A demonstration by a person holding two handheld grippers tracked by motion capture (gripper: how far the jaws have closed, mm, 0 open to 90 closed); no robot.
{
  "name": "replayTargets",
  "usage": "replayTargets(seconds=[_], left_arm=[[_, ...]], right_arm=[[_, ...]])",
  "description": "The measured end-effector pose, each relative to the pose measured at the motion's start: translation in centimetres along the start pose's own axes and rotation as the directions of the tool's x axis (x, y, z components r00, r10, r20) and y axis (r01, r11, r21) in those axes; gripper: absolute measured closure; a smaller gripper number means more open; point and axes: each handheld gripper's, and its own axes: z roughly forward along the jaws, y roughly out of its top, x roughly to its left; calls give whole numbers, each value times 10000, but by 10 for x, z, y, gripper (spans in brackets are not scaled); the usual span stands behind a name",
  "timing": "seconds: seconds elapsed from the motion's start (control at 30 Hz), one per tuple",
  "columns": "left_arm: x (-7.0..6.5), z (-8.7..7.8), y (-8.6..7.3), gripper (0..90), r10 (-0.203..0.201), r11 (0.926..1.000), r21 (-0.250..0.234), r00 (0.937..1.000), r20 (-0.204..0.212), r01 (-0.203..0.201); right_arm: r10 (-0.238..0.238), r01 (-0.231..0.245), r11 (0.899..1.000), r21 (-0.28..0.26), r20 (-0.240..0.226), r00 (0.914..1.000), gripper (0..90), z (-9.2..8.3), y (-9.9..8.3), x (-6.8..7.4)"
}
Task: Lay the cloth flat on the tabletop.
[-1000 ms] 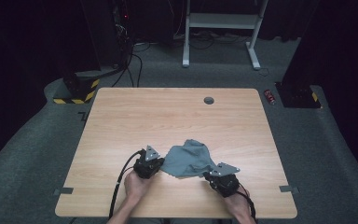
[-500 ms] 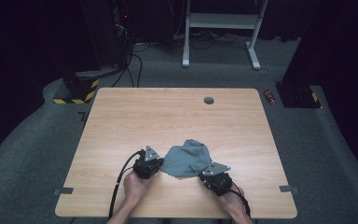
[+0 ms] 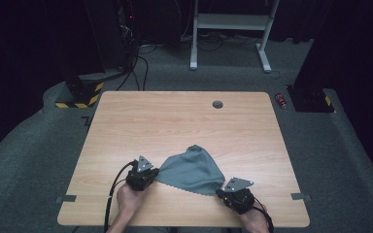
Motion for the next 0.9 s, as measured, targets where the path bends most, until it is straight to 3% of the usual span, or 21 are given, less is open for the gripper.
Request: replayTargets(seconds=[0.13,0.23,0.4,0.53,0.7,0.9], left_arm=[[0,-9,-1,882,-190,9998,-52,9998,41,190],[-1,-7,10,756,-233,9993,-280,9993,297,242],[-10,15,38,560,49,9997,-250,9998,188,-44],[-14,36,58,495,55,10000,-44,9999,138,-54],[-11,53,65,499,-232,9995,208,9996,158,229],[-12,58,63,527,15,9988,493,10000,27,-17]], right_arm=[[108,-119,9975,-691,-157,9998,792,-4,12,-1],[565,-526,9901,-1299,259,9981,738,-7,26,-13],[1908,-1825,9785,-959,859,9779,639,14,47,-50],[2458,-2408,9689,-572,1076,9633,598,35,55,-69],[2639,-2639,9645,-132,959,9598,632,50,56,-76],[2468,-2480,9686,192,478,9679,825,56,58,-77]])
